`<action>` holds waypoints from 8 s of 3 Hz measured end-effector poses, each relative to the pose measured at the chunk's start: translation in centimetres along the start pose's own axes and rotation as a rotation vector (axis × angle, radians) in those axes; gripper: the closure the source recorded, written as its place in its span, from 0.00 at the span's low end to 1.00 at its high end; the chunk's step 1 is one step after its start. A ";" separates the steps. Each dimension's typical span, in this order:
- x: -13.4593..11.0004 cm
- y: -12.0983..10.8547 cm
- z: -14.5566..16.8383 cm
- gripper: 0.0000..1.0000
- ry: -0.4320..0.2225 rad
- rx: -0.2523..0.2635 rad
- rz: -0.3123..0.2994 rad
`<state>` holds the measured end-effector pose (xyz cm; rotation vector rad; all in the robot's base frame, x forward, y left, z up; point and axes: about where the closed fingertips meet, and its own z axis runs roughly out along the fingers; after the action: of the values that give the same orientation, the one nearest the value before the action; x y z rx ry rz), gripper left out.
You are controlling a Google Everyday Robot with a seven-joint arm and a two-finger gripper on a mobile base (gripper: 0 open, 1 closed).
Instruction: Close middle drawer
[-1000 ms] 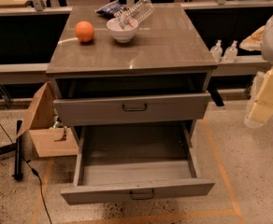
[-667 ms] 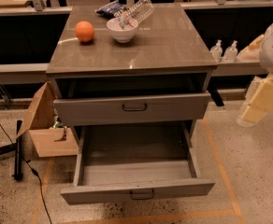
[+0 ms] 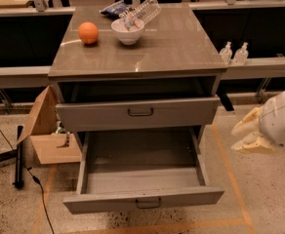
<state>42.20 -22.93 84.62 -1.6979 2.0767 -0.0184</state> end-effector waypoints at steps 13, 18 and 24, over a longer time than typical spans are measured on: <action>5.3 12.5 39.7 1.00 -0.112 0.029 -0.138; 4.0 2.5 44.5 1.00 -0.100 0.326 -0.151; 2.6 -6.6 52.5 1.00 -0.090 0.420 -0.247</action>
Offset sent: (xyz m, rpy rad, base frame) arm 0.1320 0.0596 -0.1160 0.0369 -0.4930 0.1387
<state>66.38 -12.80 38.63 -1.6396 1.6431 -0.4171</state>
